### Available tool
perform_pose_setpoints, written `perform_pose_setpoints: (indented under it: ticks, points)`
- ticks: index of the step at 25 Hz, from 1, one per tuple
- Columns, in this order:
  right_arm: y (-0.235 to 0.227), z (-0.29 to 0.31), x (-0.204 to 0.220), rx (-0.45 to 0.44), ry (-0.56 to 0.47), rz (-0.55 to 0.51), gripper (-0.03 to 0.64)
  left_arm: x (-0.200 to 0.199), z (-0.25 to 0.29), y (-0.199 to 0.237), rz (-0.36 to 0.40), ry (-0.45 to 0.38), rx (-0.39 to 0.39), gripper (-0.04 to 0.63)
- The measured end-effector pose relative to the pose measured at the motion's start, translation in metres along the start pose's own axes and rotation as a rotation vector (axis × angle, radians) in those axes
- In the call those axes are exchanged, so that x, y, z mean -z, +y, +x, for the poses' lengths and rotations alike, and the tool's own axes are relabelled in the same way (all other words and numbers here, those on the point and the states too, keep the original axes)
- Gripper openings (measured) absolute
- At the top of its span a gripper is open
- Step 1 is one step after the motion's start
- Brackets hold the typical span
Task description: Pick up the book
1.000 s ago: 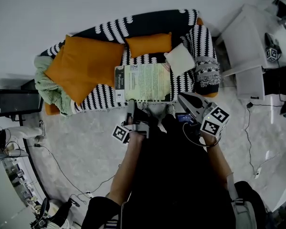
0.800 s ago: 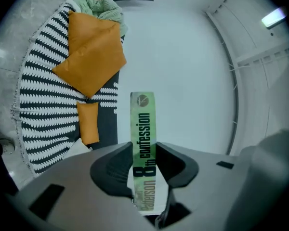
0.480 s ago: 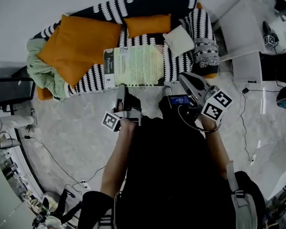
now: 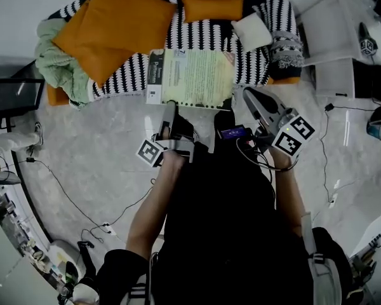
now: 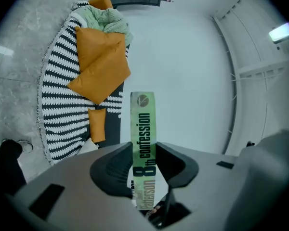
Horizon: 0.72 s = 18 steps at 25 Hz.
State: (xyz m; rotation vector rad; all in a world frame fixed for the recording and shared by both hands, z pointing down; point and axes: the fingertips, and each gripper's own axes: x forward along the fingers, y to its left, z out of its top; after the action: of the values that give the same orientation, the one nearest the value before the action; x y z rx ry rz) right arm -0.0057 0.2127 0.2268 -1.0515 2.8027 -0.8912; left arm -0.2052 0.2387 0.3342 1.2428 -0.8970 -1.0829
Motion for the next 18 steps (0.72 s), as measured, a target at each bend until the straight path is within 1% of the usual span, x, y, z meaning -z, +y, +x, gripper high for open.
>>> perform_pose_setpoints:
  ticks: [5,10,14,18]
  points:
    - [0.041,-0.009,0.020,0.014,-0.011,-0.021,0.017,-0.004,-0.043,-0.004,-0.002,0.030,-0.010,0.158]
    - [0.072,-0.044,0.045,0.071,-0.024,-0.043,0.017,0.013,-0.089,0.000,0.003,0.079,-0.028,0.158]
    - [0.075,-0.046,0.045,0.111,-0.032,-0.040,0.017,0.010,-0.094,0.007,-0.013,0.104,-0.051,0.158]
    - [0.083,-0.043,0.042,0.105,-0.046,-0.053,0.017,0.008,-0.091,0.009,-0.020,0.121,-0.058,0.158]
